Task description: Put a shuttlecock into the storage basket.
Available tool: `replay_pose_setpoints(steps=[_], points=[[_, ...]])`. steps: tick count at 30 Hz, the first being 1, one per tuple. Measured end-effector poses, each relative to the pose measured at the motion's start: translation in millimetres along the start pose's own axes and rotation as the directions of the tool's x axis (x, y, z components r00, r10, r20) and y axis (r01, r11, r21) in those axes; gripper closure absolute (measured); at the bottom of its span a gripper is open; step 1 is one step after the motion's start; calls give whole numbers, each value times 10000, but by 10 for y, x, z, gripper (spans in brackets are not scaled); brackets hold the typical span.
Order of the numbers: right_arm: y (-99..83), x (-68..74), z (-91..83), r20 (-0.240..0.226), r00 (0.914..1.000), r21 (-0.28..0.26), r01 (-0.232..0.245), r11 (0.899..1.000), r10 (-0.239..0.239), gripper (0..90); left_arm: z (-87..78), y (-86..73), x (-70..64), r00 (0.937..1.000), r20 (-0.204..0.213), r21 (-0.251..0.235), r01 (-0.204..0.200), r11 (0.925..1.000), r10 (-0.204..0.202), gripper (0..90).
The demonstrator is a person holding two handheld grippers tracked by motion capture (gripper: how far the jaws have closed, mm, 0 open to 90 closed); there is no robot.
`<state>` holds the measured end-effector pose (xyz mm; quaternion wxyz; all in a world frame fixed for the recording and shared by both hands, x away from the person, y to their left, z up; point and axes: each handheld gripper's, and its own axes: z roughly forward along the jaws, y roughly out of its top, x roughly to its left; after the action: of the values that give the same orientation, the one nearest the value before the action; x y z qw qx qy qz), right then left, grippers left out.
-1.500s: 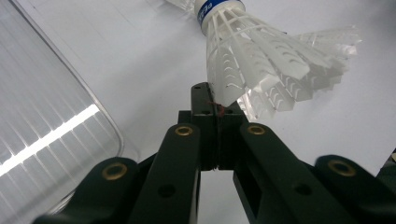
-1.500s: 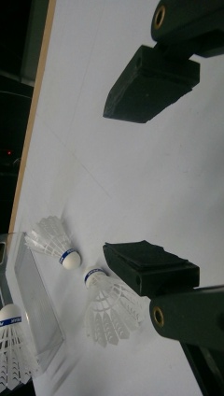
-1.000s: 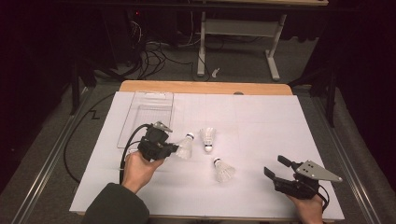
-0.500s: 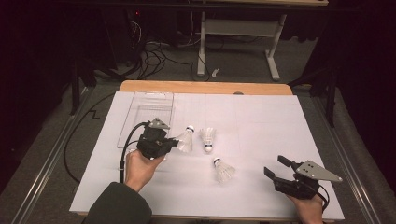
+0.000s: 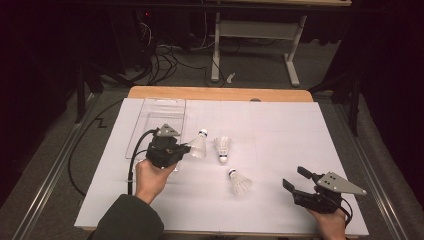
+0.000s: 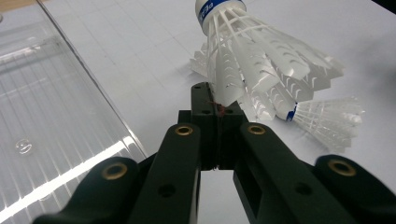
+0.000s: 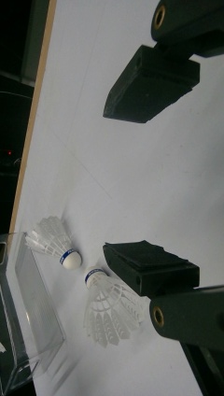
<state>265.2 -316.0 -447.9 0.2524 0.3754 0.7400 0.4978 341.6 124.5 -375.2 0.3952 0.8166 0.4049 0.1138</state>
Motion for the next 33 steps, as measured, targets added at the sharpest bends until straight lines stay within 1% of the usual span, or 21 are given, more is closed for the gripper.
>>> replay_pose_setpoints(steps=[4,13,20,23,29,33], points=[[0,2,1,8,10000,-2,31,10000,-31,298,-18,-3,40,9999,-98,-95,91,9999,-92,896],[0,2,0,18,10000,-10,45,10000,-45,299,-56,-11,120,9995,-149,-221,269,9994,-273,896],[0,2,-3,29,10000,-34,27,10000,-27,300,-88,-17,192,9986,-195,-297,487,9984,-493,896],[0,3,-6,36,10000,-52,25,10000,-25,300,-105,-16,217,9985,-262,-303,468,9984,-476,896],[0,3,-5,30,10000,-44,35,10000,-35,300,-125,-22,275,9975,-322,-340,618,9975,-629,897],[1,3,-5,36,10000,-42,48,10000,-47,300,-134,-24,299,9971,-401,-346,635,9974,-649,896]])
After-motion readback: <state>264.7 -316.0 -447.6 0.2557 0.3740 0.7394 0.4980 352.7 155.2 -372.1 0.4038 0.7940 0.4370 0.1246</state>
